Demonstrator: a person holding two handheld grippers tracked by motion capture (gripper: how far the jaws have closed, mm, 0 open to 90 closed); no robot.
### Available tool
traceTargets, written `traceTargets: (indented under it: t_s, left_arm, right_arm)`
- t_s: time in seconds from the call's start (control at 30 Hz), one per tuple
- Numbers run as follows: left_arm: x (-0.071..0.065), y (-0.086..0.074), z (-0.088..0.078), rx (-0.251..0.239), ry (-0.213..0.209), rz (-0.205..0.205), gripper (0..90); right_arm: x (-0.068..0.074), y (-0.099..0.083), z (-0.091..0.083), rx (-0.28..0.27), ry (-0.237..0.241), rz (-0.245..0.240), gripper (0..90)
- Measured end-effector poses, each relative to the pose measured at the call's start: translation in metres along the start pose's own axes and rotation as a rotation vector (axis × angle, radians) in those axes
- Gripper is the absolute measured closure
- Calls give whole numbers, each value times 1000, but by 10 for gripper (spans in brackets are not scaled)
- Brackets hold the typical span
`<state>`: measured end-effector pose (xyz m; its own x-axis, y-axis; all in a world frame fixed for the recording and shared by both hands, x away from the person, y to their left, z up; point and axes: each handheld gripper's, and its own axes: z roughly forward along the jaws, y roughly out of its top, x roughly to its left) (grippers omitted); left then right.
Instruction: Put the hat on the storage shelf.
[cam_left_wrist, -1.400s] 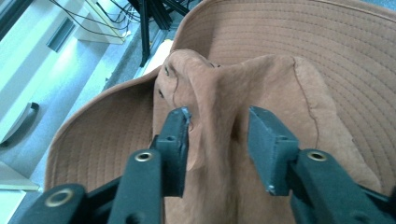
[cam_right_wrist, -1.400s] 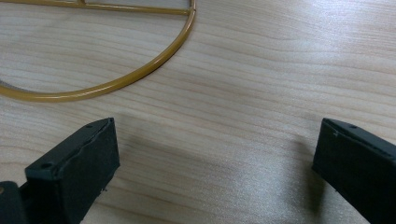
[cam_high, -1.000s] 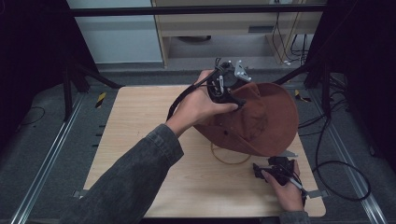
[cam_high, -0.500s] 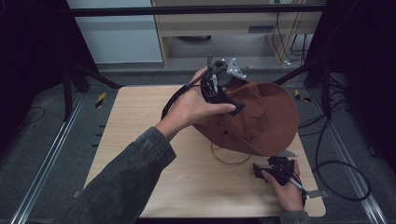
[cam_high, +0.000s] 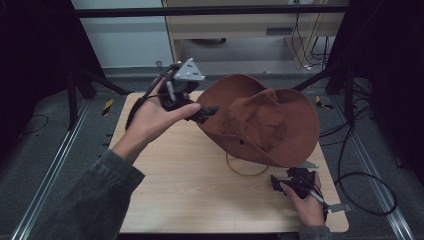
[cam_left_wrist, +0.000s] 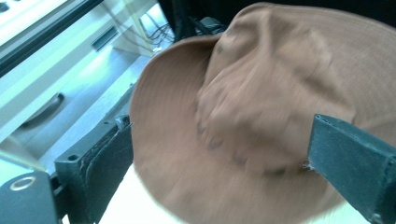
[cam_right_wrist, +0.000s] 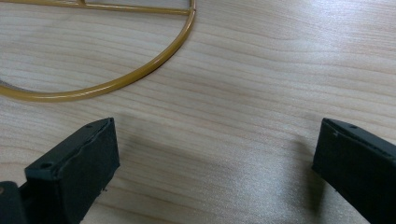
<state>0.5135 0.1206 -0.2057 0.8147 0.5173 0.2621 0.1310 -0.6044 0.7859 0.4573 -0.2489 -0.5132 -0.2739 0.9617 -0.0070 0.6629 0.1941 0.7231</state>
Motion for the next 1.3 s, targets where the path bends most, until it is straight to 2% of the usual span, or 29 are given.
traceTargets:
  t_s: [0.1,0.13,0.17,0.23,0.27,0.37,0.4,0.5,0.7,0.77,0.83,0.87,0.93,1.0,1.1,1.13,1.17,1.2,1.27,1.3]
  left_arm:
    - [7,-25,-11,1,14,-26,57]
    - [10,-41,-18,-6,25,-41,57]
    - [10,-41,-18,-6,25,-41,57]
    - [12,-59,-25,-6,40,-58,57]
    - [12,-65,-26,-14,42,-71,58]
    - [11,-94,-28,8,62,-83,59]
    - [10,-102,-28,16,56,-85,58]
    - [4,-133,-23,66,35,-99,59]
    - [-5,-182,-10,114,45,-131,59]
    - [-5,-198,-3,162,61,-120,59]
    - [-3,-225,5,178,67,-168,59]
    - [-3,-225,5,178,67,-168,59]
    - [-4,-243,11,208,89,-182,59]
    - [-7,-262,18,222,78,-218,62]
    - [-13,-287,26,251,86,-238,62]
    - [-15,-302,27,248,93,-264,62]
    - [-14,-309,27,235,98,-287,62]
    - [-14,-309,27,235,98,-287,62]
    - [-14,-328,26,207,126,-343,63]
    - [-14,-328,26,207,126,-343,66]
  right_arm:
    - [0,0,0,0,0,0,4]
    - [0,0,0,-1,1,3,4]
    - [0,0,0,-1,1,3,4]
    - [1,0,0,-2,4,8,4]
    - [1,0,0,-2,5,9,4]
    - [1,0,0,-1,4,9,4]
    - [1,0,0,-1,4,9,4]
    - [1,0,0,-1,4,9,4]
    - [1,0,0,-1,4,9,4]
    - [1,0,0,-2,3,10,4]
    - [1,0,0,-2,1,11,4]
    - [1,0,0,-2,1,11,4]
    - [1,0,0,-1,1,11,4]
    - [1,0,0,-2,1,12,4]
    - [1,0,0,-1,1,12,4]
    - [1,0,0,-1,1,12,4]
    - [1,0,0,-1,1,12,4]
    - [1,0,0,-1,1,12,4]
    - [1,0,0,-1,1,12,4]
    - [1,0,0,-1,1,12,4]
